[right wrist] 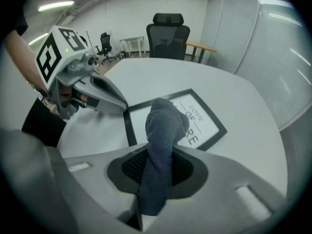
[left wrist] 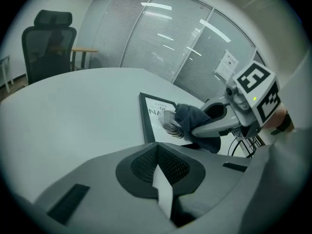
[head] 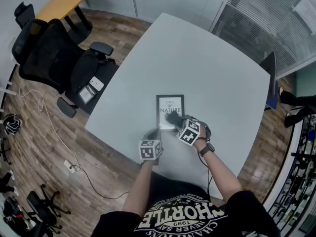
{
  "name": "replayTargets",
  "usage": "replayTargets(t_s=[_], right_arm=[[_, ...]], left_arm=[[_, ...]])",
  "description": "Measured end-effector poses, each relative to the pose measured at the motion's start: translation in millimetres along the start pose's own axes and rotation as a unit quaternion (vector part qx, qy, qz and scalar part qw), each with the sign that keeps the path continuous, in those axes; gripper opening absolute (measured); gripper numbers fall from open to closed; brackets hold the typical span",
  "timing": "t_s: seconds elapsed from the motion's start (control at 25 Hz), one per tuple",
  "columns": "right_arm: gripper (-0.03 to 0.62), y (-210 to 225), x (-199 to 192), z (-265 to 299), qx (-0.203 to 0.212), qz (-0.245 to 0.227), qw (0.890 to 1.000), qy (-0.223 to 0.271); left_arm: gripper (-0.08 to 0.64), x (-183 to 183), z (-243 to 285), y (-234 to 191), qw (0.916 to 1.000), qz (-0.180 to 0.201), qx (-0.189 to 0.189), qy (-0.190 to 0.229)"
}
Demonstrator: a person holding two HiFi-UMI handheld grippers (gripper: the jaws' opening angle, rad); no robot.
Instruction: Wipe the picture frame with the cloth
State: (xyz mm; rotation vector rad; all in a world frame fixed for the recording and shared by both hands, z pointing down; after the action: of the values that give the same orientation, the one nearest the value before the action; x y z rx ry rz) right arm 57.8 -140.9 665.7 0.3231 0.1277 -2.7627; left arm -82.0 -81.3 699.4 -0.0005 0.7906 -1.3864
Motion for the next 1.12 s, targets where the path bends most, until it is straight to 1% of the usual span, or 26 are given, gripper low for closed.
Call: replayTargets(t_s=[0.08, 0.16, 0.32, 0.4, 0.56, 0.8, 0.92, 1.04, 1.12], right_arm=[[0.075, -9, 20, -3, 0.018, -0.012, 0.999, 0.028], [0.075, -22, 41, 2, 0.034, -0.039, 0.998, 0.041], [0.075, -46, 69, 21, 0.048, -0.094, 0.994, 0.037], [0.075, -50, 71, 26, 0.046, -0.101, 0.993, 0.030], [0.075, -40, 54, 22, 0.039, -0.084, 0.996, 0.018], [0.075, -20, 1, 6, 0.016, -0.021, 1.000, -0.018], [0.075, -15, -23, 0, 0.006, 0.007, 1.000, -0.025], [0.075, -15, -33, 0, 0.005, 0.032, 0.999, -0.017], [0.075, -16, -33, -1, 0.004, 0.036, 0.999, -0.018]], left_arm=[[0.005, -3, -3, -1, 1.0000, -0.006, 0.001, 0.001], [0.005, -6, -5, -4, 0.9999, -0.012, 0.004, 0.004], [0.005, -12, -5, -8, 0.9998, -0.012, 0.012, -0.006], [0.005, -12, -6, -10, 0.9998, -0.014, 0.012, -0.006], [0.005, -9, -9, -7, 0.9999, -0.010, 0.008, 0.000], [0.005, -14, -13, -4, 0.9999, -0.012, 0.007, -0.001], [0.005, -15, -16, 0, 0.9998, -0.016, 0.008, 0.002], [0.005, -15, -19, 4, 0.9995, -0.031, 0.005, 0.006], [0.005, -15, -21, 7, 0.9994, -0.033, 0.003, 0.010]])
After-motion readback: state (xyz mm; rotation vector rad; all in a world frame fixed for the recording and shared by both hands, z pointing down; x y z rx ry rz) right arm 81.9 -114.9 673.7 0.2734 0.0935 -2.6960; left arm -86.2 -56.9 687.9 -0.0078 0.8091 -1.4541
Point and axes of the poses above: the fingertips, and each gripper's own axes: z forward along the fingers, y to its right, x out of its top, the point moved 7 cm from there along -z, backward along the fingers, and after that the axes turned 8 degrees about -y, right-handed, at the moved point
